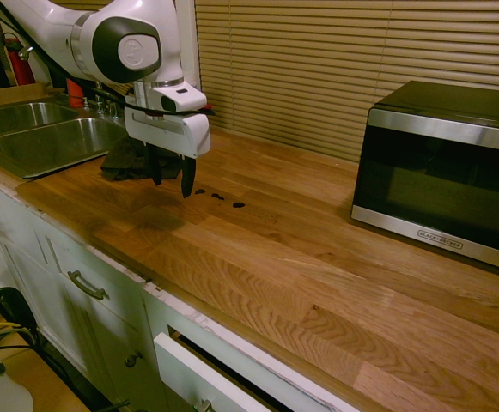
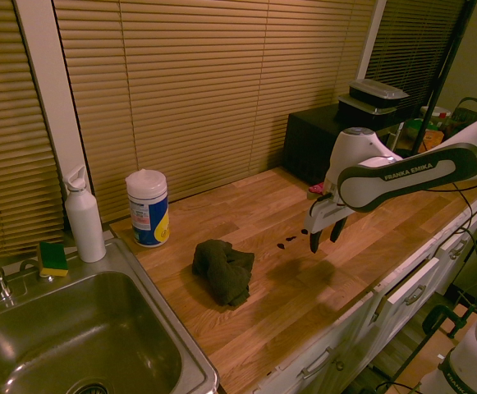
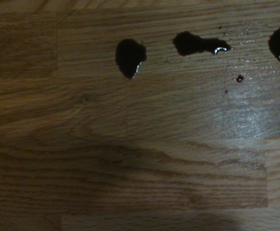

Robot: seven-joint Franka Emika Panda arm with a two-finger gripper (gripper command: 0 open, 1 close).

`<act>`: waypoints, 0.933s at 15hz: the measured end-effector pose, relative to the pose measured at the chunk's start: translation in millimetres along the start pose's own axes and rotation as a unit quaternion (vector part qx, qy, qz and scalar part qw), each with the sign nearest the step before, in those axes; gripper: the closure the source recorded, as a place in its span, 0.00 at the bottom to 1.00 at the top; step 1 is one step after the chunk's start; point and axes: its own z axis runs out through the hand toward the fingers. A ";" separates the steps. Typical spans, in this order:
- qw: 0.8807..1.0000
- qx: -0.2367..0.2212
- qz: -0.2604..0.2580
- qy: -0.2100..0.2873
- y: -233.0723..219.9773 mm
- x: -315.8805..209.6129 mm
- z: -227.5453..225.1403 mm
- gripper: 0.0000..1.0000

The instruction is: Clear the spill

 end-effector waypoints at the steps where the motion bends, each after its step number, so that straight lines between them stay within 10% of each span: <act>1: 1.000 0.001 0.001 0.000 -0.2 0.1 0.5 0.00; 14: 0.997 0.069 -0.024 0.041 -159.6 -60.4 -51.7 0.00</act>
